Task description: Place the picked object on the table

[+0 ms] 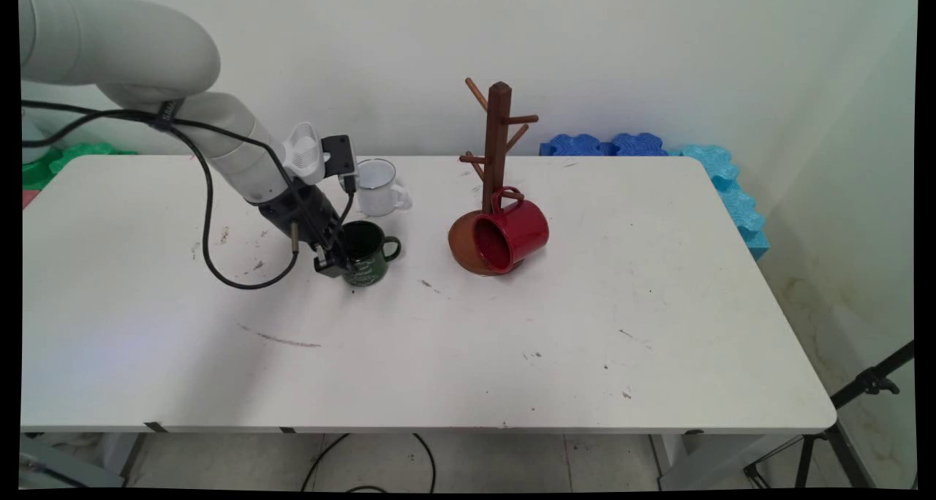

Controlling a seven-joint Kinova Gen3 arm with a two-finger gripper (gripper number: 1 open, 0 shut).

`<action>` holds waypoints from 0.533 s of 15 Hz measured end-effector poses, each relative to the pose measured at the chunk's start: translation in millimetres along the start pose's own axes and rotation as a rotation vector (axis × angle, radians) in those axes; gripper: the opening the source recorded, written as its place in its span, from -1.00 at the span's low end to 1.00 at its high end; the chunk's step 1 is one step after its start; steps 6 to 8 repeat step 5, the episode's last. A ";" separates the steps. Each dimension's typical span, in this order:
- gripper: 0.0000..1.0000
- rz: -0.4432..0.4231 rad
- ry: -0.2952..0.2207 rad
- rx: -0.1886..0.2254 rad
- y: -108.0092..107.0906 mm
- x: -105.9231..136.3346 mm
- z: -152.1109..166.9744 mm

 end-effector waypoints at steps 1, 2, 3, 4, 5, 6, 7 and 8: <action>1.00 0.001 0.002 -0.001 0.4 0.8 0.7; 1.00 0.002 0.005 -0.002 0.9 1.4 1.4; 1.00 0.004 0.009 -0.004 1.4 2.1 2.1; 1.00 0.005 0.011 -0.005 1.8 2.5 2.5; 1.00 0.005 0.015 -0.006 2.3 2.8 3.0; 1.00 0.005 0.015 -0.006 2.3 2.8 3.0; 1.00 0.005 0.015 -0.006 2.3 2.8 3.0; 1.00 0.005 0.015 -0.006 2.3 2.8 3.0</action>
